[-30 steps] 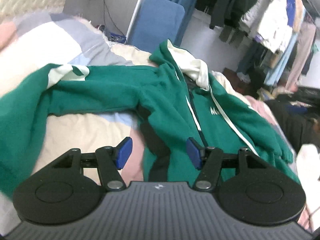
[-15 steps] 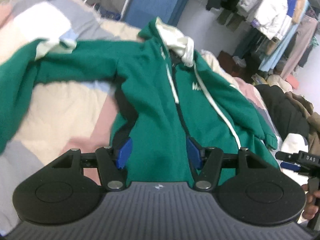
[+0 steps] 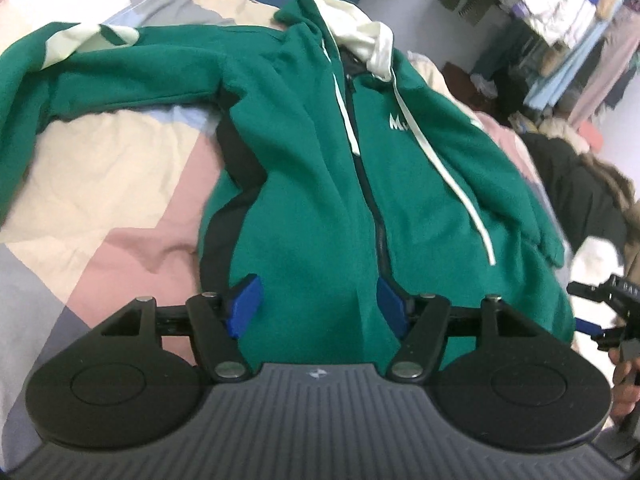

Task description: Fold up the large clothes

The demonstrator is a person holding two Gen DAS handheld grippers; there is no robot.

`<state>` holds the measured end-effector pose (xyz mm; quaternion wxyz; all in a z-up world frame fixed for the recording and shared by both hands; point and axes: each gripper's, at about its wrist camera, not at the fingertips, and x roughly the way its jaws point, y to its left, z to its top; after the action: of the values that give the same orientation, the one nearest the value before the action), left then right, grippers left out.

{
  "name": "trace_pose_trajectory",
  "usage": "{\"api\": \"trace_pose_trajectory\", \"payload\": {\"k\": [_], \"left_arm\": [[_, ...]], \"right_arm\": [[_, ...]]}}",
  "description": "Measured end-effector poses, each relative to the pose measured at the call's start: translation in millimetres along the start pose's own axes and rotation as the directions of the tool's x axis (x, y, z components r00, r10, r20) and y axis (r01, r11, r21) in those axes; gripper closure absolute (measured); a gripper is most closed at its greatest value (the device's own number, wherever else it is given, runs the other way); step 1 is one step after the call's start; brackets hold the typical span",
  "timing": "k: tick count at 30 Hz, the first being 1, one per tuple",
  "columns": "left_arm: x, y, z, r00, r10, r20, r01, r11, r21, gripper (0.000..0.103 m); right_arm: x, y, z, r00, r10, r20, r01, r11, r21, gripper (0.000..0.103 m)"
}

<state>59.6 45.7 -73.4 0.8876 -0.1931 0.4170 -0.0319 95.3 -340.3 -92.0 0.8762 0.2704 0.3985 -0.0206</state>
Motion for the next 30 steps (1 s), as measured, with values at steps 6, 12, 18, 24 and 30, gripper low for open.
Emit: {"api": "trace_pose_trajectory", "payload": {"k": [6,12,18,24,30], "left_arm": [[19,-20,-9,0.998,0.068,-0.011,-0.066,0.992,0.111,0.033],[36,-34,-22,0.988,0.152,0.01,-0.151,0.97,0.19,0.033],[28,-24,-22,0.979,0.199,0.038,-0.203,0.966,0.159,0.071],[-16,17,-7,0.983,0.161,0.089,-0.161,0.987,-0.008,0.098],[-37,83,8,0.991,0.116,0.059,-0.097,0.961,-0.257,0.098]], "right_arm": [[31,9,-9,0.994,-0.009,-0.109,0.004,0.999,-0.041,0.021],[50,36,-26,0.99,-0.068,-0.127,0.036,0.971,-0.238,0.021],[39,45,-29,0.992,-0.075,-0.099,0.038,0.944,-0.327,0.077],[-8,58,-22,1.0,0.004,0.002,-0.003,0.929,-0.37,0.087],[-35,46,-1,0.998,0.04,0.051,-0.022,0.948,-0.317,0.087]]}}
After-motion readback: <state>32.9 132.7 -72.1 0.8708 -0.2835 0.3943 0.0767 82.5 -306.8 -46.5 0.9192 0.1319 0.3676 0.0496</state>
